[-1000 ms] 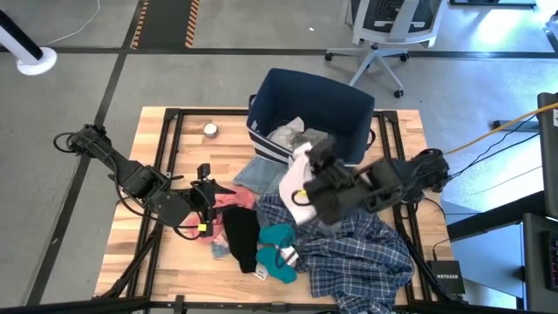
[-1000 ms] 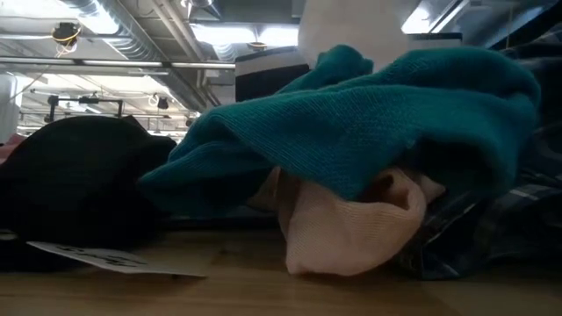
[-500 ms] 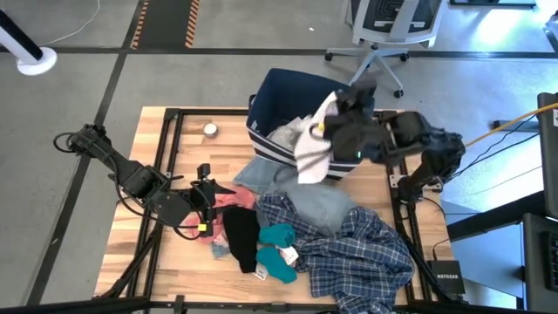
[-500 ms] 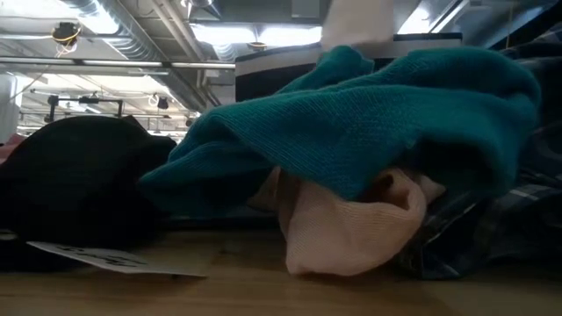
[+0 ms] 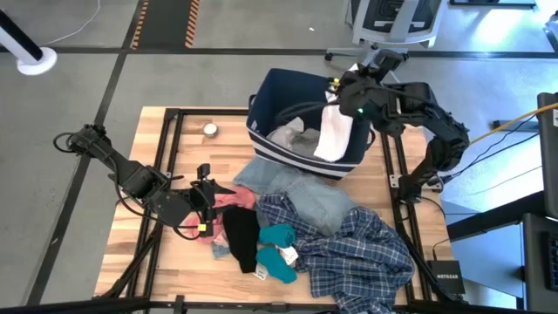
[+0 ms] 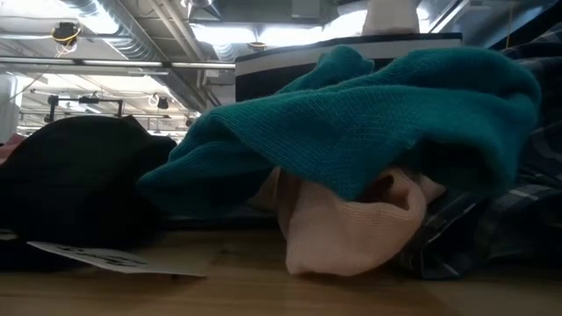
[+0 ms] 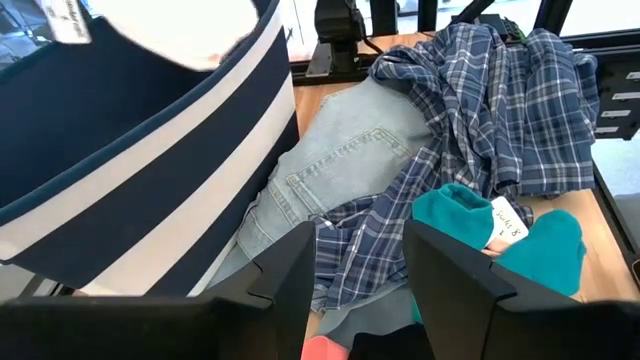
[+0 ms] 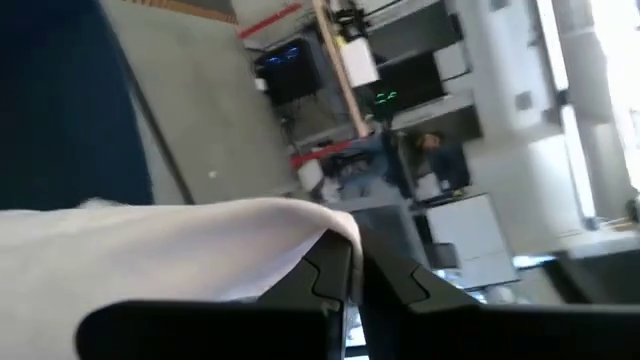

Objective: Sort clothes
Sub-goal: Put the white shirt into the blue laundry organizer, then put the pink underwear into the blue laundry bin

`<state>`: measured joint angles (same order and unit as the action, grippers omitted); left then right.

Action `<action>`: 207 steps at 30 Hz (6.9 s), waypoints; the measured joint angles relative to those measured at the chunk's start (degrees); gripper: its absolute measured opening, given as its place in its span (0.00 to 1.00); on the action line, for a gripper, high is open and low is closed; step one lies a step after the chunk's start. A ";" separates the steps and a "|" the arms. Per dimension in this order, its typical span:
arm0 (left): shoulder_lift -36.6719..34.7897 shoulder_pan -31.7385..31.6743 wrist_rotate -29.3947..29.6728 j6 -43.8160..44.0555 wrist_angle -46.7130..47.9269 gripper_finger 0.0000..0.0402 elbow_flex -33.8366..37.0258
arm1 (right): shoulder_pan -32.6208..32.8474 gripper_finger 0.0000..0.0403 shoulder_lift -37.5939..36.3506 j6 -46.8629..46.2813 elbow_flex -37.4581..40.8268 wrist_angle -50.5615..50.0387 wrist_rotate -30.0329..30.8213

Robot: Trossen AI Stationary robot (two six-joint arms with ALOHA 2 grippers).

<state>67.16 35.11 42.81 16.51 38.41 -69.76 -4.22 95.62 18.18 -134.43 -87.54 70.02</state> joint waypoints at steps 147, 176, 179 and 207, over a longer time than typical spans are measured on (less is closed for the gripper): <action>10.41 0.56 -23.82 29.57 29.34 0.37 2.92 | 49.92 0.56 -5.53 -34.38 72.78 49.46 3.31; 14.12 0.10 -27.80 28.04 0.10 0.31 28.85 | 49.93 0.56 -5.51 -32.86 72.78 48.42 2.84; 14.13 -0.61 -28.86 28.04 -2.00 0.21 30.63 | 49.93 0.56 -5.37 -32.86 72.78 48.43 2.85; 13.68 -2.26 -0.94 25.79 43.65 0.01 -9.22 | 49.43 0.56 -5.34 -33.11 75.32 50.11 2.38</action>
<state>80.84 32.85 41.86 42.31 82.06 -78.98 45.21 90.28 -14.93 -59.11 -37.43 72.40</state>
